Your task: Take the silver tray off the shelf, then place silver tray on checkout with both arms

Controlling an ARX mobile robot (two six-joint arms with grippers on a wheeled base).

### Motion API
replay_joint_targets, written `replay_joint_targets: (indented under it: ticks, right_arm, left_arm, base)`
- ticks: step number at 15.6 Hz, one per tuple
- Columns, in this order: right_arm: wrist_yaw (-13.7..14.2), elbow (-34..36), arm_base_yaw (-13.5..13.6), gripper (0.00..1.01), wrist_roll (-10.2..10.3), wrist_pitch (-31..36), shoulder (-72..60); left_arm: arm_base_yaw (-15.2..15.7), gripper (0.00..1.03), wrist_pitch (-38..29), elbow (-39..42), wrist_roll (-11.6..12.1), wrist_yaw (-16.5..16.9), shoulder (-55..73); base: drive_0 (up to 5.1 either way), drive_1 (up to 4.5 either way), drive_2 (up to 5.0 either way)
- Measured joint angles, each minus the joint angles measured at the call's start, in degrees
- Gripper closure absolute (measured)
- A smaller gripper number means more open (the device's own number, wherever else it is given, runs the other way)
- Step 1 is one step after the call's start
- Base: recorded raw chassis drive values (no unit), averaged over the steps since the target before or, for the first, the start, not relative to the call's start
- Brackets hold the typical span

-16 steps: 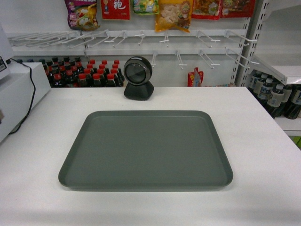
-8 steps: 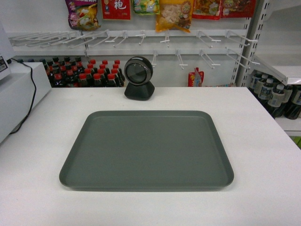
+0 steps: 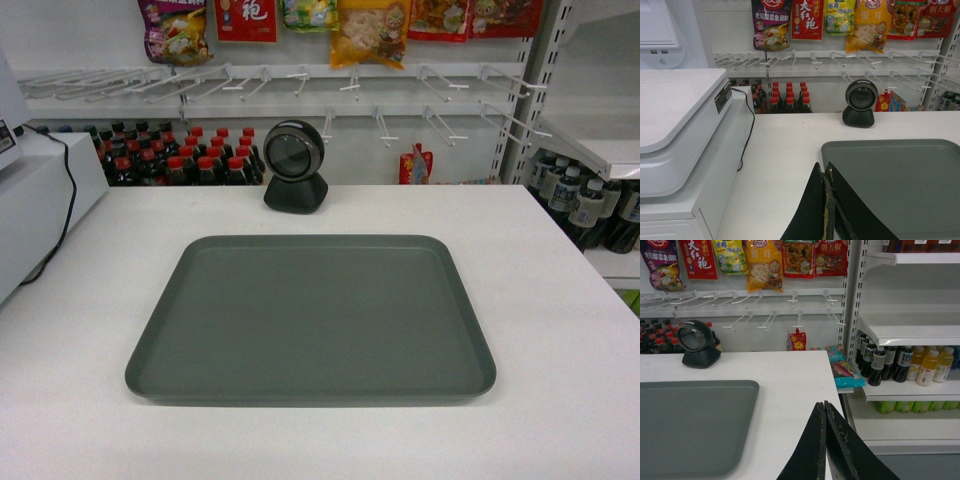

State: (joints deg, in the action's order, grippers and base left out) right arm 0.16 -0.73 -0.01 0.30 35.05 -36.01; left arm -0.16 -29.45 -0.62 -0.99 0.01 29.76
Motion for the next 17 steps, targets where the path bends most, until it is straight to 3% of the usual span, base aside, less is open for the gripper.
replay_joint_targets:
  ticks: [4, 13, 15, 16, 17]
  right_arm:
    - [0.0, 0.0, 0.0, 0.99, 0.0, -8.9, 9.7]
    - [0.0, 0.0, 0.0, 0.99, 0.0, -14.3, 15.3]
    - [0.0, 0.0, 0.0, 0.99, 0.0, -18.3, 19.3]
    - [0.0, 0.0, 0.0, 0.99, 0.0, -22.1, 23.3]
    - [0.0, 0.0, 0.0, 0.99, 0.0, -24.9, 25.9]
  left_arm:
    - [0.0, 1.02, 8.0, 0.0, 0.0, 0.0, -8.2]
    - [0.0, 1.02, 12.5, 0.0, 0.0, 0.0, -12.9]
    - [0.0, 1.02, 15.8, 0.0, 0.0, 0.0, -16.1]
    - [0.0, 1.02, 19.1, 0.0, 0.0, 0.0, -19.4]
    - [0.0, 1.02, 29.9, 0.0, 0.0, 0.0, -29.2]
  base:
    - [0.0, 0.00, 0.0]
    - [0.0, 0.00, 0.0]
    - [0.0, 0.00, 0.0]
    - [0.0, 0.00, 0.0]
    - [0.0, 0.00, 0.0]
